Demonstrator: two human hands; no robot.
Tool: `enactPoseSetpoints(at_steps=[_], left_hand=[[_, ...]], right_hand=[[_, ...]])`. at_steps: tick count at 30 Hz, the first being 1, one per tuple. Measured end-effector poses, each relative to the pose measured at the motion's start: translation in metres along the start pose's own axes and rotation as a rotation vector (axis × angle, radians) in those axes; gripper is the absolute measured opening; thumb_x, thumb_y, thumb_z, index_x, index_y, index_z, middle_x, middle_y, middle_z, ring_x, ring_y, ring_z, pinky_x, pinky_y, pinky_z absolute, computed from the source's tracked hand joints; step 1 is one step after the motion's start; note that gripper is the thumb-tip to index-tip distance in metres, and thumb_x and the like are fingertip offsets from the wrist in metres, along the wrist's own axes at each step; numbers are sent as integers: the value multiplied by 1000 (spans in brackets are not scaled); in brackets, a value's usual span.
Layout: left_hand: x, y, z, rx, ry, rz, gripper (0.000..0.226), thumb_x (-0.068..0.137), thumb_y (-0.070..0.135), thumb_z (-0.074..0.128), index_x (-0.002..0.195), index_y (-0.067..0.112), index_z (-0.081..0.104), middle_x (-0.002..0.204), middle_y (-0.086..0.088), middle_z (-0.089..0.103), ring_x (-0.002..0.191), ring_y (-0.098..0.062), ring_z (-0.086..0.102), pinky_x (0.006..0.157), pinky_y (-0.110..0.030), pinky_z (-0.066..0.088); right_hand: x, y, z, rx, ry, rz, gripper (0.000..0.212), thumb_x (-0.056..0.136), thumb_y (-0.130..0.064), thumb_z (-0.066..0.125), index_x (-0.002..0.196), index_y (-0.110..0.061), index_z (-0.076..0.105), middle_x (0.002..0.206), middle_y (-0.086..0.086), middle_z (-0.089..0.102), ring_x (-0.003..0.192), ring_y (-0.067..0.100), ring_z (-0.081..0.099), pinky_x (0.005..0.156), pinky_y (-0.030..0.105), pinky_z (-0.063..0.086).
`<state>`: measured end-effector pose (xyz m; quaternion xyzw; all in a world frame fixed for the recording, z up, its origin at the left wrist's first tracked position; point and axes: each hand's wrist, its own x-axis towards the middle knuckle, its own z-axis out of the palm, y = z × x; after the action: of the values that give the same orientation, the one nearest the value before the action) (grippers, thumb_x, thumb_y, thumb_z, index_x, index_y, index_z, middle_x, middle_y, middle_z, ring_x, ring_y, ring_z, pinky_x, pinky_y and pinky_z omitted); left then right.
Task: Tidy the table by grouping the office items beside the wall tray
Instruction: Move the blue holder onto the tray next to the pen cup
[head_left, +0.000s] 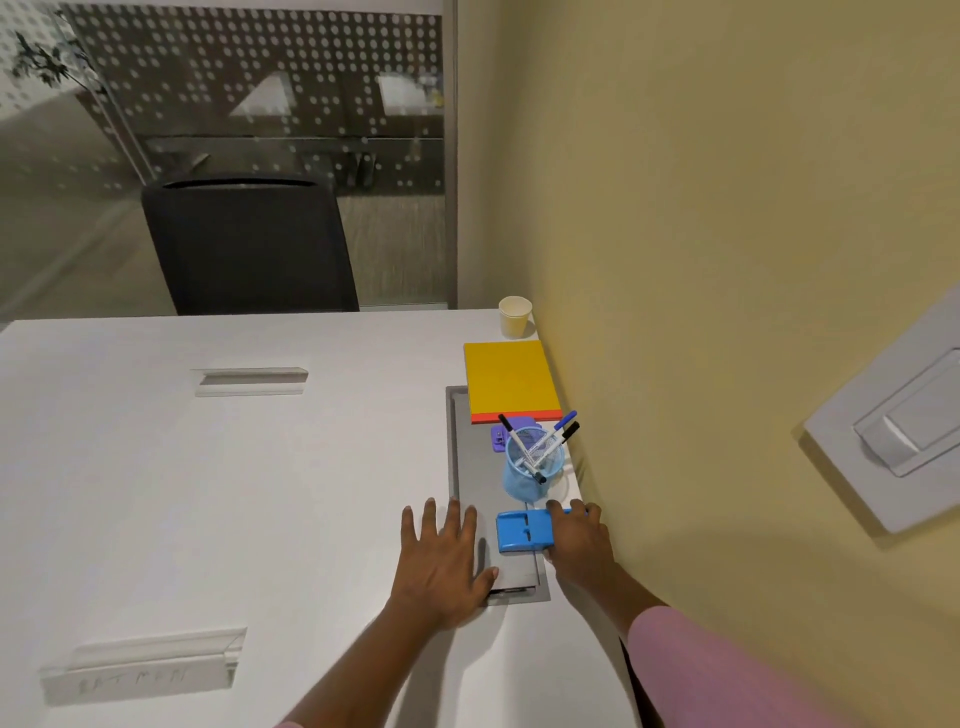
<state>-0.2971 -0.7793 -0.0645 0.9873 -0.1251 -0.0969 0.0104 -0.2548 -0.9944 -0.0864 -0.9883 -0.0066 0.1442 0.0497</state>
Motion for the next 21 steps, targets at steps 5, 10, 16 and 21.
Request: enactPoseSetpoints(at_steps=[5,10,16,21], left_hand=[[-15,-7,-19,2,42,-30,89,82,76,3,152,21,3,162,-11,4,147,-40,1,112,-61,-11],[-40,-23,-42,7,75,-109,88,85,73,10,153,18,0,162,-14,4,146,-42,5,115,-61,-3],[-98,-41,-81,10,140,-209,83,89,66,26,151,14,8,160,-15,14,142,-43,19,113,-61,12],[-172,-64,-98,2,213,-314,82,89,65,26,151,14,10,159,-15,17,141,-42,23,113,-60,13]], right_hand=[[-5,-1,-12,-82,26,14,82,83,-50,64,148,-24,23,142,11,37,135,33,31,97,43,46],[-27,-32,-36,-129,198,-25,75,89,-57,52,149,-22,24,148,12,37,140,36,27,102,47,39],[-82,-94,-75,-118,262,-139,60,92,-50,45,142,-16,39,141,17,46,136,38,33,106,48,32],[-146,-152,-80,-106,291,-241,50,89,-47,47,126,-14,50,126,16,56,122,35,45,95,45,39]])
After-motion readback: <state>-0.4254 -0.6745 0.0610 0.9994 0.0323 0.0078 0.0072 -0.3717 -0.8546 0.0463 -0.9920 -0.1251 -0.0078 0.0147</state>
